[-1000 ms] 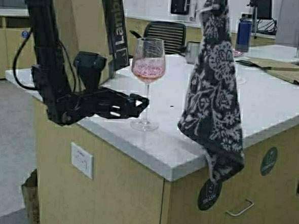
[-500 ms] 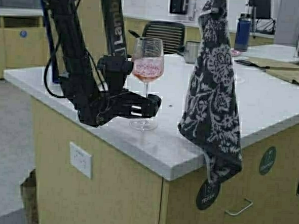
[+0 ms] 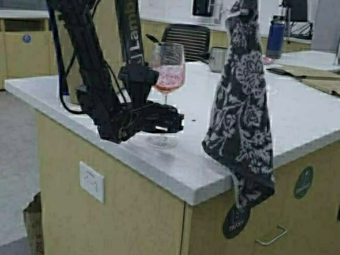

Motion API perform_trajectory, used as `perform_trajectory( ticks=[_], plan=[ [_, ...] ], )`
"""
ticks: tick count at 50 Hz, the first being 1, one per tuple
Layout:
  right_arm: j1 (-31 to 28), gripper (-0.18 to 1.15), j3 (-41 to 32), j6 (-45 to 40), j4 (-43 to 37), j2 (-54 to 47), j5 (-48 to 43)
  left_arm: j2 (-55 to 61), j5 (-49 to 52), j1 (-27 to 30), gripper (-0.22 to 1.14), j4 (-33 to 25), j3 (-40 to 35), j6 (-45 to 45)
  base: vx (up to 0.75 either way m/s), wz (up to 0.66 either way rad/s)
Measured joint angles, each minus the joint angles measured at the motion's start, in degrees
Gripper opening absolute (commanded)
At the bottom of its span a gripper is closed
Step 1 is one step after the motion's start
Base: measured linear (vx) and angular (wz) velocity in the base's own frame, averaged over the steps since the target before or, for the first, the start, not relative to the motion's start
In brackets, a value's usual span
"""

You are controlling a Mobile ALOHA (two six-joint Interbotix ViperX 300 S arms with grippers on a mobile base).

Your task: Get the cloth and wipe up the spill under the wine glass

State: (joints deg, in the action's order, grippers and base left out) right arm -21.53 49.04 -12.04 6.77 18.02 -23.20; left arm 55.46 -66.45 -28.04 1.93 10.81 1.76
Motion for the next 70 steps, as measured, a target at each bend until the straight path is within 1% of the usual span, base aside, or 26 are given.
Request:
perform_trajectory(
  ticks=[5,16,27,32,41,47,55,61,70],
  plan=[
    [0.4,0.06,-1.5,-0.1,-0.2,0.0,-0.5,-0.1,0.0,0.1,0.26,0.4,0.1,0.0,0.0,0.0],
    [4.3,0.06,-10.5,-0.2,-0.9,-2.1,-1.1,-4.0,0.1,0.0,0.25,2.4,4.0,0.2,0.0,0.0],
    [8.4,0.06,-23.0,-0.3,-1.1,-10.4,-1.1,-13.4,0.2,0.0,0.25,3.0,12.0,0.3,0.0,0.0],
    [8.7,0.06,-27.3,-0.4,-1.1,-14.9,-1.1,-18.3,0.5,0.0,0.25,3.0,17.3,0.4,0.0,0.0],
    [8.6,0.06,-34.0,-0.8,-1.1,-24.3,-1.2,-26.0,2.3,0.0,0.25,3.0,24.3,0.4,0.0,0.0],
    [7.9,0.06,-35.6,-1.7,-1.1,-29.5,-1.1,-31.2,4.7,0.0,0.25,3.0,28.3,0.6,0.0,0.0],
    [5.4,0.06,-34.8,-3.9,-1.2,-35.0,-2.1,-39.3,10.4,0.0,0.25,3.0,31.7,1.5,0.0,0.0],
    [2.2,0.06,-33.0,-5.0,-1.2,-40.3,-5.0,-45.2,17.3,0.0,0.25,3.0,32.0,1.9,0.0,0.0],
    [-4.7,0.06,-32.1,-7.1,-1.2,-48.5,-9.5,-54.1,28.7,0.0,0.25,3.0,30.9,1.9,0.0,0.0]
  ],
)
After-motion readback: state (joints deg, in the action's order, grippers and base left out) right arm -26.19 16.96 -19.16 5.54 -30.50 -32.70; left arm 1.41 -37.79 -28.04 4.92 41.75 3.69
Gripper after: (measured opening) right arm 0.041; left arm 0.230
